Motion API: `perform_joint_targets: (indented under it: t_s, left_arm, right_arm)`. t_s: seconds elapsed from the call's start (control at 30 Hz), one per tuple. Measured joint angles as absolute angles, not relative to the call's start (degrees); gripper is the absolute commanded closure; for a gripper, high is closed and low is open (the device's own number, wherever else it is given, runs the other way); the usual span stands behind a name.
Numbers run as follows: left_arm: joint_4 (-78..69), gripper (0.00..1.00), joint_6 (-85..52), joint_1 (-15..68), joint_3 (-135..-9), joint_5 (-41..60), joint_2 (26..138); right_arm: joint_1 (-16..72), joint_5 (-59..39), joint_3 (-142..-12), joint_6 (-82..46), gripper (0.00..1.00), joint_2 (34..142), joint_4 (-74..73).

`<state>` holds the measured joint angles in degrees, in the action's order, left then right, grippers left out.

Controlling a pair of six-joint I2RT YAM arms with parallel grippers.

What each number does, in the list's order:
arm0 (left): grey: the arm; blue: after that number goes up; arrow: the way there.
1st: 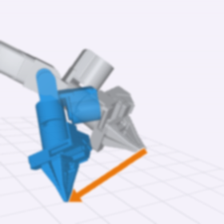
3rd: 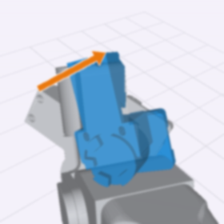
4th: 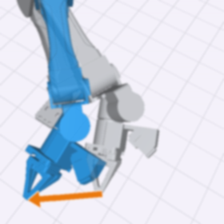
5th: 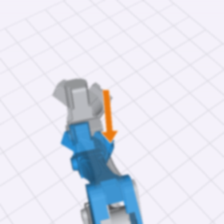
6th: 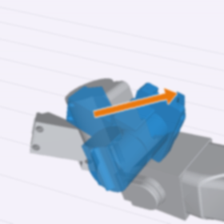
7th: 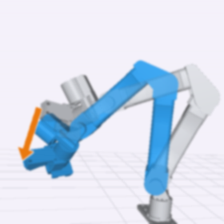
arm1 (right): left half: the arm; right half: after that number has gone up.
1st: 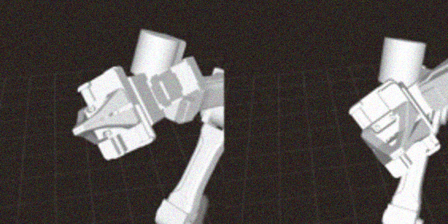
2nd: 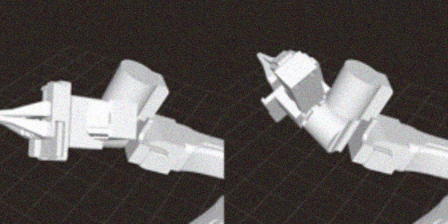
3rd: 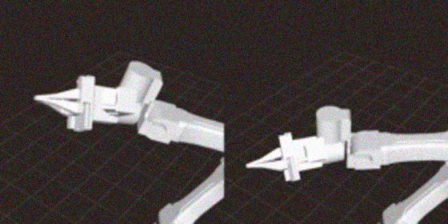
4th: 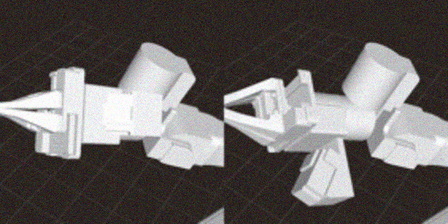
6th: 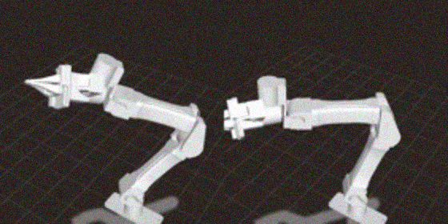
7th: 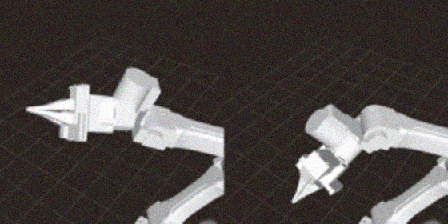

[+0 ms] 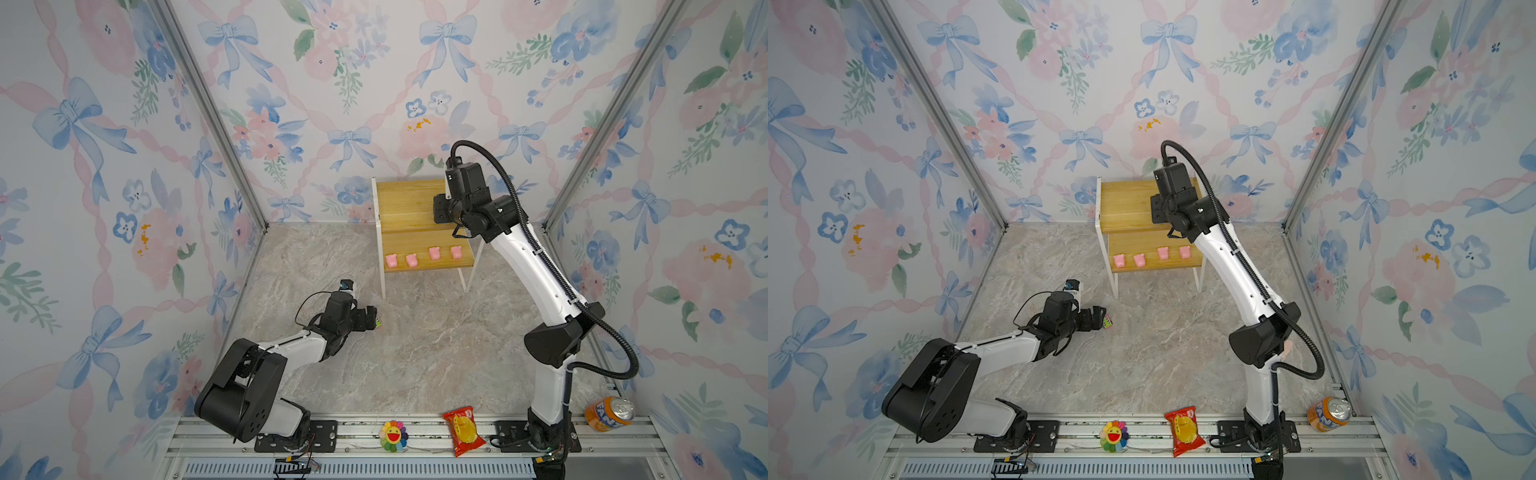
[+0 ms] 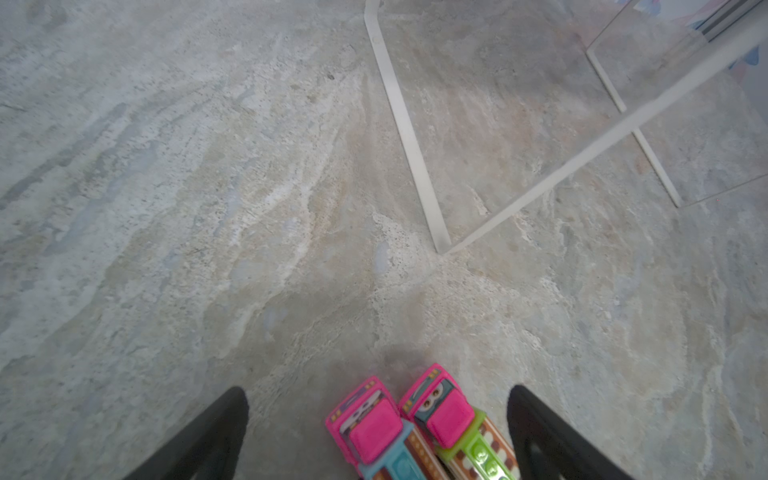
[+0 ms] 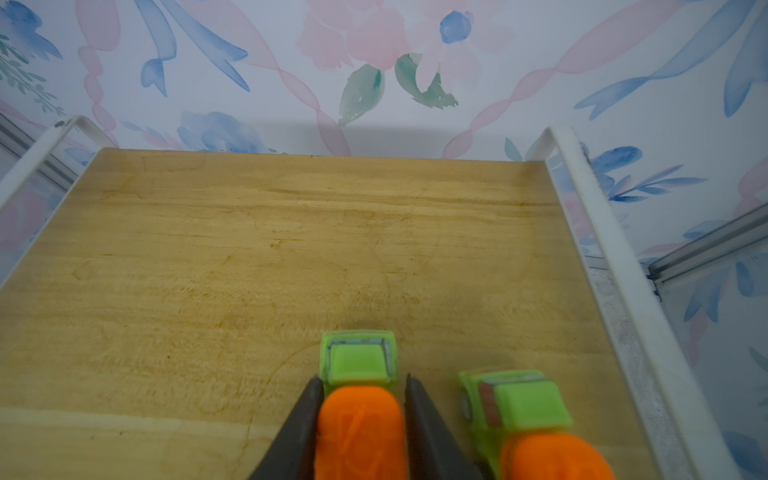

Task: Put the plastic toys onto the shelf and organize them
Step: 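Open the right gripper to set the mixer truck on the top shelf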

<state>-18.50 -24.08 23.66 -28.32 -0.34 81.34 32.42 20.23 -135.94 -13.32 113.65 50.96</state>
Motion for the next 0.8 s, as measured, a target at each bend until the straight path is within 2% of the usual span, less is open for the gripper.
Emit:
perform_joint_targets:
  t_s: [0.33,0.47,0.63,0.8]
  left_arm:
    - [-18.5,0.02,-24.1,23.7,-28.3,-0.3,81.3]
    - [-18.5,0.02,-24.1,23.7,-28.3,-0.3,81.2]
    - [-18.2,0.02,-24.1,23.7,-28.3,-0.4,80.3]
    - [-18.1,0.02,-24.1,23.7,-28.3,-0.5,79.9]
  right_arm:
    - [32.3,20.2,-133.3,-13.1,0.59,111.6,50.3]
    - [32.6,20.0,-131.0,-12.4,0.53,108.7,50.3]
    - [34.0,18.9,-126.5,-11.2,0.48,102.3,49.7]
    - [34.5,15.1,-118.4,-10.6,0.47,92.5,47.8]
